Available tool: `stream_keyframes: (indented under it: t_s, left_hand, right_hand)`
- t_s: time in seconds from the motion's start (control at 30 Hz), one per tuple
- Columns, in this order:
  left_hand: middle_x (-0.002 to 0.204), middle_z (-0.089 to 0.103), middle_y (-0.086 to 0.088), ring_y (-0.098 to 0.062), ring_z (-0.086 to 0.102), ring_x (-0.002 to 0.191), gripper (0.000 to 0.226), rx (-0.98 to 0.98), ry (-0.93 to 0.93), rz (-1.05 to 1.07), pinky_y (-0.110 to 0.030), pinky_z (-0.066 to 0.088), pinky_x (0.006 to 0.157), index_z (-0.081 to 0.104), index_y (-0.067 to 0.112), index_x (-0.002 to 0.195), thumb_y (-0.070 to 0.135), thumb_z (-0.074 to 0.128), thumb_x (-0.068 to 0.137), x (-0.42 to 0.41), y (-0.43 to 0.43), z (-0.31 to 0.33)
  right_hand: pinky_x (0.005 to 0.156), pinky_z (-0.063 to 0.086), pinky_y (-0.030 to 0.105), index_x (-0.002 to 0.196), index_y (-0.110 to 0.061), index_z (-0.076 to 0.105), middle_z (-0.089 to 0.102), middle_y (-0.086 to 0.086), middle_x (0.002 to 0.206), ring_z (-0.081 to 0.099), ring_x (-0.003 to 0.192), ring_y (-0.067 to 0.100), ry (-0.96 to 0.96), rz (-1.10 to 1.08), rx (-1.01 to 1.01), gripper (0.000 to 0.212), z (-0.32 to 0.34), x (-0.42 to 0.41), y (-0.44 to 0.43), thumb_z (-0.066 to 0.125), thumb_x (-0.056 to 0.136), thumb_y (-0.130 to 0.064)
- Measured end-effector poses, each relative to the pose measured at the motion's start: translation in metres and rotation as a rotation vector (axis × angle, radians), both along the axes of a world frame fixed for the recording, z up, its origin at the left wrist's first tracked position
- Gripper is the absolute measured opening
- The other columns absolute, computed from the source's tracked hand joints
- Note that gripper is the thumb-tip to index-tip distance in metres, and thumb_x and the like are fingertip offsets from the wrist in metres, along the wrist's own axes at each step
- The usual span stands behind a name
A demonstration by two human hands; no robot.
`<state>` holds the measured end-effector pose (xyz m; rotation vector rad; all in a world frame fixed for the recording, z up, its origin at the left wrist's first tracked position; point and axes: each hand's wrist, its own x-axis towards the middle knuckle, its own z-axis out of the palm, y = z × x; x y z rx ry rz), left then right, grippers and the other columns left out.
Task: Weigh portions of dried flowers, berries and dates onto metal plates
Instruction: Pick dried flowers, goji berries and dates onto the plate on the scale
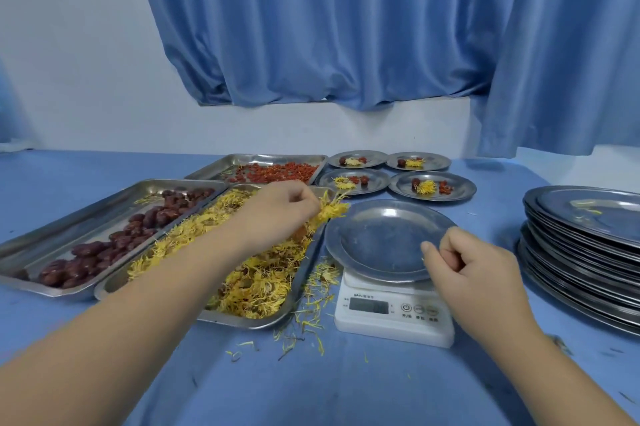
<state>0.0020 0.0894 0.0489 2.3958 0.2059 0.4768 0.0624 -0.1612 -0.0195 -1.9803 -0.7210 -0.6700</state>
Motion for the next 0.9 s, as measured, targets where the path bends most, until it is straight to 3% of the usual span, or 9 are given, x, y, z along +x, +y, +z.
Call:
stream_keyframes:
  t_s: [0.13, 0.27, 0.4, 0.47, 0.57, 0.7, 0.77, 0.9]
  left_hand:
    - [0.079, 0.066, 0.009, -0.009, 0.062, 0.074, 0.012, 0.155, -0.003, -0.088, -0.025, 0.049, 0.062, 0.064, 0.023, 0.079, 0.023, 0.055, 0.087, 0.042, -0.041, -0.013]
    - [0.083, 0.059, 0.011, -0.014, 0.058, 0.077, 0.012, 0.422, -0.034, -0.048, -0.031, 0.046, 0.063, 0.056, 0.025, 0.079, 0.029, 0.052, 0.090, 0.079, -0.059, -0.031]
    - [0.103, 0.056, 0.003, -0.019, 0.056, 0.087, 0.027, 0.839, -0.058, -0.046, -0.032, 0.043, 0.064, 0.060, 0.026, 0.105, 0.044, 0.043, 0.097, 0.097, -0.060, -0.042]
    - [0.104, 0.056, 0.002, -0.018, 0.053, 0.088, 0.035, 0.952, -0.028, -0.081, -0.032, 0.039, 0.065, 0.062, 0.028, 0.113, 0.051, 0.040, 0.098, 0.096, -0.057, -0.042]
    - [0.109, 0.056, 0.002, -0.020, 0.055, 0.098, 0.046, 0.919, 0.034, -0.121, -0.034, 0.043, 0.074, 0.061, 0.031, 0.119, 0.060, 0.036, 0.096, 0.086, -0.049, -0.038]
    - [0.107, 0.055, 0.004, -0.017, 0.055, 0.098, 0.058, 0.768, 0.027, -0.141, -0.039, 0.049, 0.083, 0.063, 0.032, 0.119, 0.065, 0.025, 0.091, 0.057, -0.037, -0.027]
    - [0.105, 0.056, 0.007, -0.011, 0.054, 0.097, 0.042, 0.592, -0.034, -0.157, -0.033, 0.047, 0.082, 0.064, 0.031, 0.114, 0.056, 0.036, 0.096, 0.044, -0.025, -0.025]
    - [0.097, 0.058, 0.020, 0.014, 0.049, 0.089, 0.014, 0.338, -0.136, -0.140, -0.008, 0.035, 0.067, 0.067, 0.031, 0.101, 0.033, 0.054, 0.096, 0.014, 0.006, -0.021]
  right_hand:
    - [0.048, 0.028, 0.023, 0.056, -0.019, 0.026, 0.033, -0.003, 0.052, 0.032, 0.049, 0.013, 0.008, -0.013, 0.042, 0.046, 0.001, 0.005, -0.003, 0.064, 0.083, -0.016]
    - [0.047, 0.028, 0.025, 0.056, -0.020, 0.026, 0.034, -0.003, 0.052, 0.031, 0.049, 0.013, -0.004, 0.011, 0.044, 0.048, 0.000, 0.006, -0.002, 0.065, 0.082, -0.015]
    - [0.046, 0.028, 0.028, 0.057, -0.020, 0.025, 0.033, -0.003, 0.051, 0.030, 0.048, 0.013, -0.008, 0.030, 0.031, 0.047, 0.000, 0.005, 0.001, 0.064, 0.082, -0.017]
    - [0.046, 0.028, 0.028, 0.056, -0.021, 0.025, 0.033, -0.004, 0.051, 0.030, 0.047, 0.013, -0.006, 0.049, 0.033, 0.047, 0.001, 0.004, 0.002, 0.064, 0.082, -0.017]
    - [0.046, 0.027, 0.029, 0.056, -0.021, 0.025, 0.032, -0.003, 0.051, 0.029, 0.048, 0.014, -0.021, 0.049, 0.018, 0.047, 0.001, 0.003, 0.004, 0.064, 0.082, -0.017]
    - [0.045, 0.027, 0.028, 0.057, -0.017, 0.028, 0.029, -0.002, 0.049, 0.030, 0.047, 0.015, -0.050, 0.061, -0.033, 0.045, 0.000, -0.002, 0.006, 0.065, 0.082, -0.015]
    - [0.044, 0.026, 0.026, 0.057, -0.017, 0.027, 0.026, -0.003, 0.046, 0.032, 0.047, 0.017, -0.088, 0.065, -0.088, 0.046, -0.001, -0.007, 0.007, 0.065, 0.082, -0.014]
    - [0.043, 0.029, 0.027, 0.058, -0.022, 0.024, 0.027, -0.006, 0.047, 0.034, 0.047, 0.018, -0.190, 0.080, -0.166, 0.048, 0.003, -0.027, 0.024, 0.064, 0.084, -0.017]
